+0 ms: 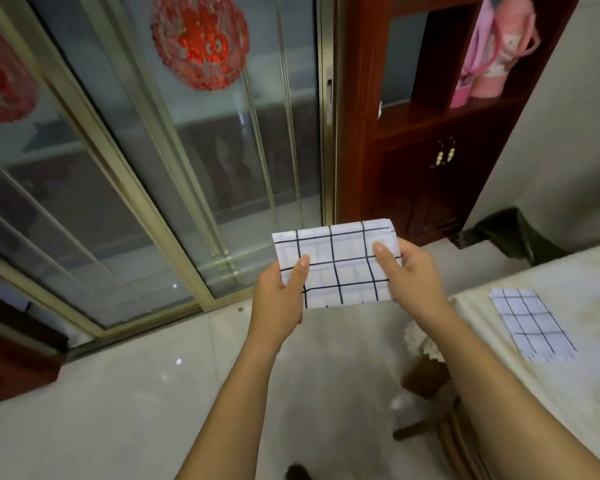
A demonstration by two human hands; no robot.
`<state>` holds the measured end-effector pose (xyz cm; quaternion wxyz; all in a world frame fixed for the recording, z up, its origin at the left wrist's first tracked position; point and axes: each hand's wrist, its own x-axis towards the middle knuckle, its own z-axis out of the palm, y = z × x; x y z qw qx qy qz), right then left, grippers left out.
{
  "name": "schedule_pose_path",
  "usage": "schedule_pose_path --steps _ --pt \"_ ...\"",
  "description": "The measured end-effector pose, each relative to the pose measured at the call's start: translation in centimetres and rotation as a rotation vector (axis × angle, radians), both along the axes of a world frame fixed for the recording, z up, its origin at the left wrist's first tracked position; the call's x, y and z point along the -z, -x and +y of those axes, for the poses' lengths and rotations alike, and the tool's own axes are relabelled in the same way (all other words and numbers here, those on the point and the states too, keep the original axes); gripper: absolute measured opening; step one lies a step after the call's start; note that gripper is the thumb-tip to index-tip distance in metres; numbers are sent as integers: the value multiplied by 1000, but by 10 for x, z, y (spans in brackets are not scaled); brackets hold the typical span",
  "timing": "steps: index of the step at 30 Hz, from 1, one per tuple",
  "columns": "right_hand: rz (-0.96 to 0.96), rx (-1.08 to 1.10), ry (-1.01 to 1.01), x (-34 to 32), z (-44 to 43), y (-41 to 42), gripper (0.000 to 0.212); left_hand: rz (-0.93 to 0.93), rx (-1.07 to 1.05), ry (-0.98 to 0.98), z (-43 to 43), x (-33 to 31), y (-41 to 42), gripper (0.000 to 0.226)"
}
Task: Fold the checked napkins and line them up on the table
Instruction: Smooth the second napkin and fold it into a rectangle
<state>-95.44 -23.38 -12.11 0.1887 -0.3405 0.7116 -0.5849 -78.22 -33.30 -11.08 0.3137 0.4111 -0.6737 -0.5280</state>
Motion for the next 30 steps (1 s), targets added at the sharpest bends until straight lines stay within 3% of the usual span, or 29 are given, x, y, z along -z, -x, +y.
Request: schedule_pose_path --steps 6,11,16,19,23,30 --pt "-73 116 41 5 -64 34 21 -35 123 -10 -87 -1 53 24" --pt "-83 195 28 19 -106 101 23 -118 181 18 -146 15 129 41" --pt "-115 282 62 25 -137 177 23 -67 271 18 -189 14 218 26" --pt "-123 340 77 19 -140 225 22 -33 371 -9 -205 10 278 31" --pt "-128 504 81 17 -123 279 19 -10 503 -2 -202 21 358 16" --pt "-110 859 20 43 -94 342 21 -39 801 -27 -195 49 484 24"
